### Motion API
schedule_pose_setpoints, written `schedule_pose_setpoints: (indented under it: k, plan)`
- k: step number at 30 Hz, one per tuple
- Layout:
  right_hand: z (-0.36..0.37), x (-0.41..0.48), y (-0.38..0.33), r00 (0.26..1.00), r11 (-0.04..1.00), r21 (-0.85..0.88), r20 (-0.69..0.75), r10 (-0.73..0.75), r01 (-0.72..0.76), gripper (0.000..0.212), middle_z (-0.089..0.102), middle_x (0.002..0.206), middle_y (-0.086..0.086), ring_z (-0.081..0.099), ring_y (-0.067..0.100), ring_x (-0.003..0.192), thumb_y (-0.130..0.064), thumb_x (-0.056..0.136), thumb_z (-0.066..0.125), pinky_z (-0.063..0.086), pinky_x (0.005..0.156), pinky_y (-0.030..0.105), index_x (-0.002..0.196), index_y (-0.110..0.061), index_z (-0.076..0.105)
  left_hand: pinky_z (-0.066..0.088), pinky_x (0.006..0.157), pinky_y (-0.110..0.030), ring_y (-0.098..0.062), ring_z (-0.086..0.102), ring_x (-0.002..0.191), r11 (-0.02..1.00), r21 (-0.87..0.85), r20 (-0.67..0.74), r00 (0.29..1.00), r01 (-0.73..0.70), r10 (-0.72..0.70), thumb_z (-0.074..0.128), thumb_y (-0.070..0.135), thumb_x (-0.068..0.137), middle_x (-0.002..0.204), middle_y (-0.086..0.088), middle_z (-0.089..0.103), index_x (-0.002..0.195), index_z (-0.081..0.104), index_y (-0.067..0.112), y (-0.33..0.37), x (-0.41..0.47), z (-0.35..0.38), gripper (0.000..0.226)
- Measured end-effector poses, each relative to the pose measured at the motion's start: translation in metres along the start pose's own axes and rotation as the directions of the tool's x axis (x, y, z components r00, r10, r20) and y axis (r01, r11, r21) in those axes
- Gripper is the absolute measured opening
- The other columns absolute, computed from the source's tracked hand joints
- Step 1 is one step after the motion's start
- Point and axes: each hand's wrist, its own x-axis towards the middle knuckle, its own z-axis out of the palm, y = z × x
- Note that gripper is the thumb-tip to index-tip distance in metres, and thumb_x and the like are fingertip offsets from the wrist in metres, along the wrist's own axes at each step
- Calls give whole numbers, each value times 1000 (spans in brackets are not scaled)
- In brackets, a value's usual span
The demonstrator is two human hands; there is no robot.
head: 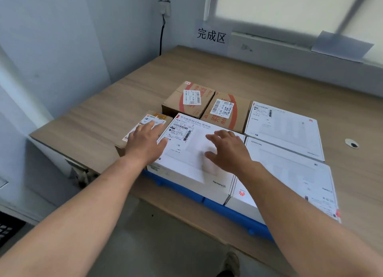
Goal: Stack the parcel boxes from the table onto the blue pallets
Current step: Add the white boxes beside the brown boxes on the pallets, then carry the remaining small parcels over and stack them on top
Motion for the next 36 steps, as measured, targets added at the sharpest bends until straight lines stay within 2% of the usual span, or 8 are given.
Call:
schedule_pose_setpoints:
  k: [6, 15, 19, 22, 26, 29, 36]
  plan:
    - [-15, -39, 14, 982, 996, -35, -173, 80, -87, 42, 51, 136, 1, 42, 23, 125, -33, 94, 50, 36, 98, 33, 135, -21, 50, 23, 110, -40, -22, 29, 136, 971, -54, -93, 970, -232, 226, 43, 47, 94, 148, -1, 36, 144, 32, 20, 63, -25, 9, 58]
    - [-33, -123, 74, 928, 981, -19, -327, 177, -193, 34, 61, 124, 4, 52, 26, 114, -29, 92, 55, 41, 89, 35, 123, -17, 62, 33, 101, -38, -22, 44, 125, 920, -87, -175, 915, -383, 364, 50, 54, 88, 135, -1, 50, 132, 49, 19, 152, -80, 30, 56]
    - [-39, -181, 117, 883, 969, 16, -408, 233, -248, 27, 69, 95, 9, 63, 35, 86, -18, 74, 73, 49, 71, 39, 100, -11, 72, 36, 99, -40, -23, 49, 121, 900, -126, -211, 898, -417, 386, 43, 60, 85, 132, -1, 55, 130, 53, 19, 211, -120, 42, 62]
    - [-43, -235, 155, 859, 957, 15, -437, 266, -289, 30, 69, 81, 8, 64, 32, 71, -16, 60, 82, 51, 60, 37, 89, -12, 73, 40, 95, -41, -25, 53, 117, 880, -158, -221, 884, -448, 411, 55, 54, 86, 128, -4, 59, 130, 53, 16, 263, -156, 52, 58]
    - [-46, -310, 208, 839, 929, -14, -434, 327, -369, 31, 69, 81, 6, 64, 31, 71, -19, 58, 82, 51, 60, 34, 87, -14, 73, 46, 86, -42, -29, 60, 104, 850, -158, -210, 858, -503, 469, 54, 54, 82, 114, -7, 65, 124, 58, 12, 337, -205, 71, 59]
    - [-46, -361, 243, 819, 906, -7, -430, 380, -424, 31, 69, 83, 5, 65, 30, 73, -19, 58, 82, 50, 61, 34, 86, -14, 72, 43, 92, -44, -29, 57, 110, 826, -155, -198, 836, -542, 511, 61, 50, 85, 119, -7, 63, 126, 56, 12, 389, -239, 86, 56]
    - [-56, -460, 312, 776, 853, -31, -433, 459, -522, 30, 69, 91, 6, 64, 29, 83, -22, 70, 76, 49, 69, 36, 98, -13, 71, 39, 97, -42, -26, 52, 119, 780, -142, -179, 791, -609, 585, 55, 54, 87, 127, -6, 59, 133, 52, 16, 484, -301, 114, 60]
